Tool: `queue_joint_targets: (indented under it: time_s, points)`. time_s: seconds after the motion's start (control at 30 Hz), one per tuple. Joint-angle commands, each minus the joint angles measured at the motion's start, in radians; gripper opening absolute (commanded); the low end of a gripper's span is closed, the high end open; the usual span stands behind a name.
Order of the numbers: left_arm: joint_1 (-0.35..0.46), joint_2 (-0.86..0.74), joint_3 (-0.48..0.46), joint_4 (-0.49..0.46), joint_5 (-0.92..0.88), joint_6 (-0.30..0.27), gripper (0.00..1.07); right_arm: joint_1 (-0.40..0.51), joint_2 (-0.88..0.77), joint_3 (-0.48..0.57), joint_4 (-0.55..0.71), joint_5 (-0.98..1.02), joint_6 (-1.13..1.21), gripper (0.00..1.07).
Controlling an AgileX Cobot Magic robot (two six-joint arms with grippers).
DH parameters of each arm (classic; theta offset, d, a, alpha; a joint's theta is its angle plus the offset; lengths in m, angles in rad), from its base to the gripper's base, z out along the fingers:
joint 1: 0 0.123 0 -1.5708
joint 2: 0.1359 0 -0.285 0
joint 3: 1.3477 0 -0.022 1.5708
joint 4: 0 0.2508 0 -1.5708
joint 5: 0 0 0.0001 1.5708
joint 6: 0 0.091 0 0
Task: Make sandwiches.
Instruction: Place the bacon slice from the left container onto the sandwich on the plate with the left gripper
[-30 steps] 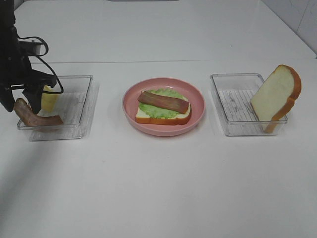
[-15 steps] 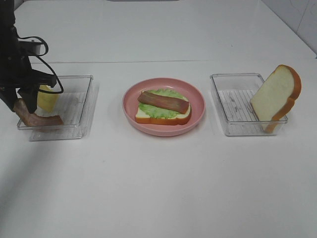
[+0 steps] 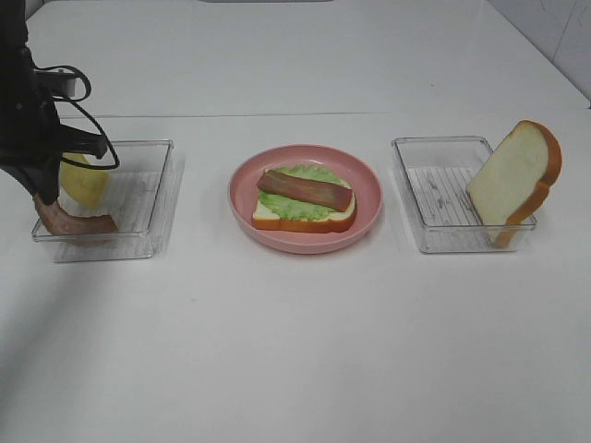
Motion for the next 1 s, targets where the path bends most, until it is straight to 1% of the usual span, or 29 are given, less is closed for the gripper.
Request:
queue_joint_targets:
  time_s: [0.03,0.23,0.3,0.33,0.37,0.4,0.43,0.47,0.5,0.53,0.57,0.6,0.63,0.67,0.7,0.73,0.77,0.8,0.83,0.9,0.97,1.0]
  points:
    - [-0.003,-0.033,0.010,-0.006,0.021,-0.010,0.00,0.000,-0.021,0.001,0.000,-0.011,-0.009,0.85]
    - [-0.009,-0.121,0.010,-0.025,0.074,-0.001,0.00,0.000,-0.021,0.001,0.000,-0.011,-0.009,0.85]
    - [-0.016,-0.170,0.009,-0.038,0.083,0.021,0.00,0.000,-0.021,0.001,0.000,-0.011,-0.009,0.85]
    - [-0.016,-0.170,0.009,-0.038,0.083,0.021,0.00,0.000,-0.021,0.001,0.000,-0.011,-0.009,0.85]
    - [-0.023,-0.205,0.005,-0.056,0.089,0.049,0.00,0.000,-0.021,0.001,0.000,-0.011,-0.009,0.85]
    - [-0.027,-0.219,0.004,-0.068,0.089,0.064,0.00,0.000,-0.021,0.001,0.000,-0.011,-0.009,0.85]
    - [-0.027,-0.219,0.004,-0.068,0.089,0.064,0.00,0.000,-0.021,0.001,0.000,-0.011,-0.009,0.85]
    - [-0.041,-0.252,0.003,-0.103,0.087,0.114,0.00,0.000,-0.021,0.001,0.000,-0.011,-0.009,0.85]
    - [-0.044,-0.263,-0.001,-0.127,0.089,0.136,0.00,0.000,-0.021,0.001,0.000,-0.011,-0.009,0.85]
    - [-0.044,-0.263,-0.001,-0.127,0.089,0.136,0.00,0.000,-0.021,0.001,0.000,-0.011,-0.009,0.85]
    - [-0.055,-0.283,-0.016,-0.189,0.097,0.177,0.00,0.000,-0.021,0.001,0.000,-0.011,-0.009,0.85]
    - [-0.057,-0.291,-0.027,-0.228,0.097,0.187,0.00,0.000,-0.021,0.001,0.000,-0.011,-0.009,0.85]
    - [-0.057,-0.291,-0.027,-0.228,0.097,0.187,0.00,0.000,-0.021,0.001,0.000,-0.011,-0.009,0.85]
    - [-0.066,-0.298,-0.055,-0.287,0.084,0.196,0.00,0.000,-0.021,0.001,0.000,-0.011,-0.009,0.85]
    - [-0.075,-0.298,-0.074,-0.318,0.082,0.196,0.00,0.000,-0.021,0.001,0.000,-0.011,-0.009,0.85]
    - [-0.075,-0.298,-0.074,-0.318,0.082,0.196,0.00,0.000,-0.021,0.001,0.000,-0.011,-0.009,0.85]
    - [-0.095,-0.297,-0.100,-0.366,0.061,0.197,0.00,0.000,-0.021,0.001,0.000,-0.011,-0.009,0.85]
    - [-0.095,-0.297,-0.100,-0.366,0.061,0.197,0.00,0.000,-0.021,0.001,0.000,-0.011,-0.009,0.85]
    - [-0.118,-0.297,-0.113,-0.404,0.021,0.197,0.00,0.000,-0.021,0.001,0.000,-0.011,-0.009,0.85]
    - [-0.131,-0.296,-0.119,-0.420,-0.005,0.197,0.00,0.000,-0.021,0.001,0.000,-0.011,-0.009,0.85]
    - [-0.163,-0.290,-0.122,-0.473,-0.085,0.197,0.00,0.000,-0.021,0.001,0.000,-0.011,-0.009,0.85]
    - [-0.163,-0.290,-0.122,-0.473,-0.085,0.197,0.00,0.000,-0.021,0.001,0.000,-0.011,-0.009,0.85]
